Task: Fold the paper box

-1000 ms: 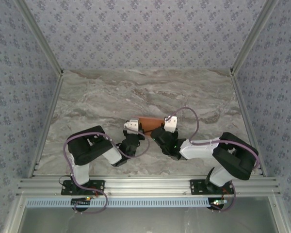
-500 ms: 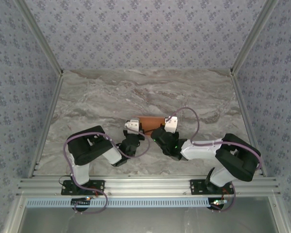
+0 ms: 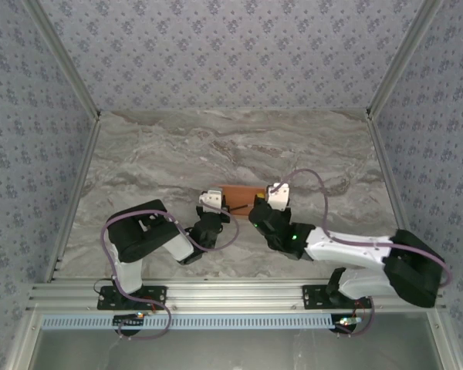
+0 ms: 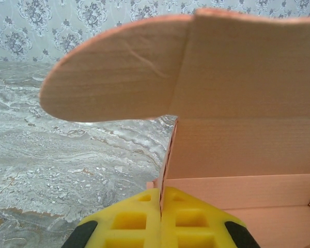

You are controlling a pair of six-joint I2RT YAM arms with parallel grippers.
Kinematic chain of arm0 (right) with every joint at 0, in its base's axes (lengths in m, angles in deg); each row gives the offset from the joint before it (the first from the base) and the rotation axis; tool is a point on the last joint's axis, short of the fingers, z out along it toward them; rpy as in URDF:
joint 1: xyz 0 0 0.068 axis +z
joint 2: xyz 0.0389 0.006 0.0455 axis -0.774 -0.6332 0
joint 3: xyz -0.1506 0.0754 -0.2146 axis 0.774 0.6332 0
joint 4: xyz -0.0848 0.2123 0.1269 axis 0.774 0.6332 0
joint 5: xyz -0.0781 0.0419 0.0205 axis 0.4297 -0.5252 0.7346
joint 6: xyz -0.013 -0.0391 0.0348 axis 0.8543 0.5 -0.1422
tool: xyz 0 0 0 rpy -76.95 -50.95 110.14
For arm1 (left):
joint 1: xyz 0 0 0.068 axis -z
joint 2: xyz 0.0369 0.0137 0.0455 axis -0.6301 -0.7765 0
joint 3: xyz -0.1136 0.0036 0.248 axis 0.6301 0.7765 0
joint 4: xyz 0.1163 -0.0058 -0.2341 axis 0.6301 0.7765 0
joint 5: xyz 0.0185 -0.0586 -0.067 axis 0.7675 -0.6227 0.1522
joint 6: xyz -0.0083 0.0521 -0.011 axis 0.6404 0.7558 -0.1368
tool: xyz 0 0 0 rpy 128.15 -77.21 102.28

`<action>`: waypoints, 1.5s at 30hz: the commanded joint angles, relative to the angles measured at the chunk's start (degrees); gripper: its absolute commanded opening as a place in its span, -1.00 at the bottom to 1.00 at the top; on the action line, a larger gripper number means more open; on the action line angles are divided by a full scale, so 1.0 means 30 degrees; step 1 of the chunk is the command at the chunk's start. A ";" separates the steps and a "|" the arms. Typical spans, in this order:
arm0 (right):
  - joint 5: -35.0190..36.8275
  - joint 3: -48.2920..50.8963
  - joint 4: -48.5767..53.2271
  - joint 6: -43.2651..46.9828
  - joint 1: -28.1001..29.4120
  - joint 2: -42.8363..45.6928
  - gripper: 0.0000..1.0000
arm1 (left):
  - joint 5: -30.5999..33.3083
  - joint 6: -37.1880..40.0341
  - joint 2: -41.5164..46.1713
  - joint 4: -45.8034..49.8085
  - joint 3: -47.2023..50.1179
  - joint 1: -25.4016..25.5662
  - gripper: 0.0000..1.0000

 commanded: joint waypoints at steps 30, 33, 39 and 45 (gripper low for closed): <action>-1.3620 -0.9363 0.9307 0.3428 -0.7524 -0.4245 0.00 | 0.0092 0.0459 -0.0099 0.0859 -0.0039 0.0122 -1.00; -1.3712 -0.8737 0.9160 0.3150 -0.7378 -0.4255 -0.01 | 0.0128 0.0486 -0.0098 0.0860 0.0004 0.0122 -0.99; -1.3825 -0.7780 0.8701 0.2683 -0.7220 -0.4123 -0.02 | 0.0148 0.0562 -0.0071 0.0886 -0.0012 0.0181 -0.98; -1.3702 -0.7185 0.8404 0.2399 -0.7074 -0.4042 -0.03 | 0.0268 0.0664 -0.0117 0.0918 0.0012 0.0349 -0.91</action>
